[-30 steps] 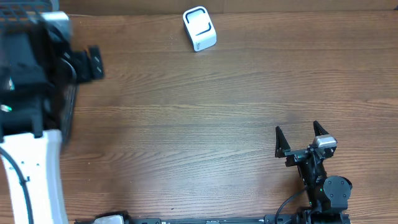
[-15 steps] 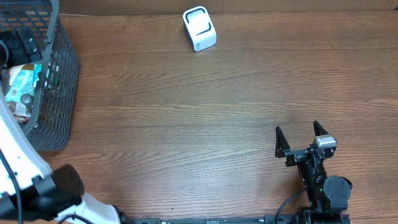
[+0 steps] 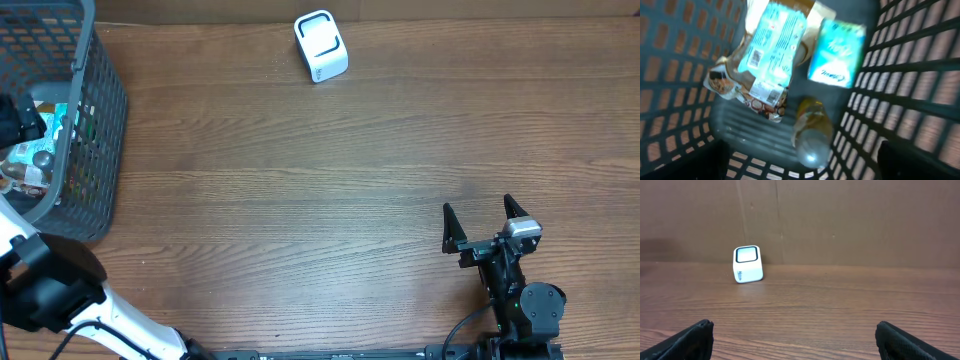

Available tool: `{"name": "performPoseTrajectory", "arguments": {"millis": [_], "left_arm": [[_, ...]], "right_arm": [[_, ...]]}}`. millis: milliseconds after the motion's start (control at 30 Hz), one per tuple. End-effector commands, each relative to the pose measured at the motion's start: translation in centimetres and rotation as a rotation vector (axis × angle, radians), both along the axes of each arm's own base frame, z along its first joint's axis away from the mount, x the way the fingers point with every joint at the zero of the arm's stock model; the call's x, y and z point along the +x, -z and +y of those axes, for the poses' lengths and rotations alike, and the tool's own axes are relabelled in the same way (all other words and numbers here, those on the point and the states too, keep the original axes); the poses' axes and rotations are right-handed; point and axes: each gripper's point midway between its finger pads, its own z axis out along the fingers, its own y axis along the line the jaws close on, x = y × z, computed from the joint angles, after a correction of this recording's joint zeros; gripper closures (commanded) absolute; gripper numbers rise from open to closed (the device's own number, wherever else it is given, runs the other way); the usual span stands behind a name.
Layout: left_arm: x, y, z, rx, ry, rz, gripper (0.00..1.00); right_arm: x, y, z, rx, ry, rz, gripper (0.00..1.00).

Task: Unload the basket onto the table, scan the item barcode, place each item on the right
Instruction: 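Reach into the basket and grasp the yellow bottle with the left gripper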

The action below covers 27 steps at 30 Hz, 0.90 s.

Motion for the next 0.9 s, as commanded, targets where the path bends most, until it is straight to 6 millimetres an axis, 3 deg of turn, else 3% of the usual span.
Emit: {"name": "performPoseTrajectory", "arguments": {"millis": [0,400,433,567,667,800,867], "left_arm": [[0.0,3.2,-0.1,-0.059,0.024,0.056,0.07],[-0.5,11.2,-0.6,-0.111,0.073,0.142,0.08],[-0.5,11.5,-0.7,-0.111,0.073,0.141,0.12],[-0.3,12.5,-0.8,-0.116,0.075,0.135,0.46],[-0.2,12.4,-0.6,-0.113,0.067,0.127,0.63],[0.2,12.0,-0.3,-0.116,0.012,0.108,0.82],[0.4,11.3,-0.1,-0.116,-0.018,0.095,0.85]], "right_arm": [[0.0,0.2,-0.2,-0.005,0.009,-0.006,0.0],[0.0,0.2,-0.2,-0.005,0.009,-0.006,0.0],[0.0,0.2,-0.2,-0.005,0.009,-0.006,0.0],[0.0,0.2,-0.2,-0.005,0.009,-0.006,0.0],[0.0,0.2,-0.2,-0.005,0.009,-0.006,0.0],[0.0,0.2,-0.2,-0.005,0.009,-0.006,0.0],[0.0,0.2,-0.2,-0.005,0.009,-0.006,0.0]]}}
